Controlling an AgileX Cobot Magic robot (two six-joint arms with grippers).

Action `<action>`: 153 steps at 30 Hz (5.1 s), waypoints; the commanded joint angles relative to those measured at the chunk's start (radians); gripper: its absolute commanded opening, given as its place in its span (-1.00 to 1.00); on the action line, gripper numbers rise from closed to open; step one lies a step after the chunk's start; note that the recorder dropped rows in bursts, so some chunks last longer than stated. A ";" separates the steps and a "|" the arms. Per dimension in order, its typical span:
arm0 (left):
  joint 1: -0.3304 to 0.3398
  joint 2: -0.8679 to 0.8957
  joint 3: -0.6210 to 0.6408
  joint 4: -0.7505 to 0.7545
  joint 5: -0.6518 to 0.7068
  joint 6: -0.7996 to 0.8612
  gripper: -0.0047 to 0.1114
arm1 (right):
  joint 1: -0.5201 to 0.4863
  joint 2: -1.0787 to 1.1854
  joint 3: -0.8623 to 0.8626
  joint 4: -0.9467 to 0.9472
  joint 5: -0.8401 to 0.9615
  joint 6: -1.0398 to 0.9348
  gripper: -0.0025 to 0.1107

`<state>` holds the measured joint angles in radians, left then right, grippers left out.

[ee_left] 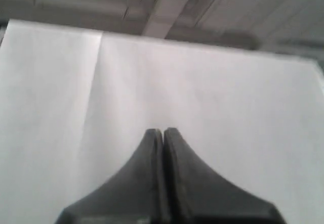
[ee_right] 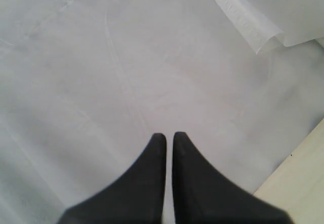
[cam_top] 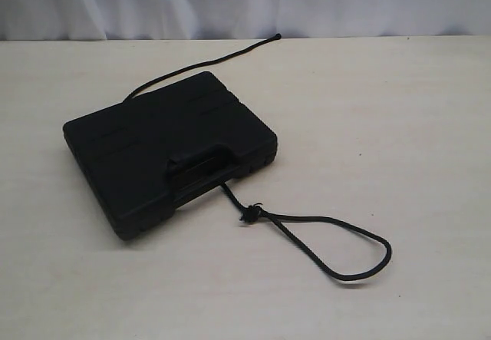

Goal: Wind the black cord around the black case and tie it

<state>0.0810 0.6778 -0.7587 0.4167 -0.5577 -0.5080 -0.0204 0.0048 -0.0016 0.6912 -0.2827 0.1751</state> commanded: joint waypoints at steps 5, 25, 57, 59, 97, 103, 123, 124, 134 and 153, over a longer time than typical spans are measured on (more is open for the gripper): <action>-0.153 0.568 -0.441 -0.264 1.280 0.716 -0.92 | 0.000 -0.005 0.002 0.001 0.003 0.002 -0.88; -0.594 1.229 -0.488 -0.710 1.368 1.368 -0.06 | 0.000 -0.005 0.002 0.001 0.049 -0.002 -0.88; -0.594 1.354 -0.490 -0.440 1.200 1.043 -0.65 | 0.000 -0.005 0.002 -0.004 0.086 -0.003 -0.88; -0.594 1.350 -0.491 -0.440 1.227 1.043 -0.92 | 0.000 -0.005 0.002 -0.004 0.086 -0.003 -0.88; -0.594 1.018 -0.492 -0.426 1.219 1.062 -0.92 | 0.000 0.874 -0.634 0.792 0.948 -1.733 0.17; -0.594 1.018 -0.492 -0.417 1.203 1.062 -0.92 | 0.000 1.099 -0.704 0.792 1.001 -2.069 0.35; -0.594 1.018 -0.564 -0.400 1.317 1.062 -0.92 | 0.492 1.450 -0.834 0.188 0.407 -2.294 0.35; -0.594 1.018 -0.564 -0.400 1.317 1.062 -0.92 | 0.514 1.464 -0.834 0.156 0.378 -2.294 0.35; -0.594 1.018 -0.564 -0.368 1.331 1.075 -0.92 | 0.570 1.622 -0.834 -0.039 0.146 -2.294 0.34; -0.594 1.018 -0.564 -0.368 1.307 1.075 -0.92 | 0.605 1.656 -0.839 -0.286 -0.022 -2.045 0.34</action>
<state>-0.5129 1.7133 -1.3075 0.0507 0.8055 0.5581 0.5561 1.6614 -0.8357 0.4810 -0.3075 -1.9733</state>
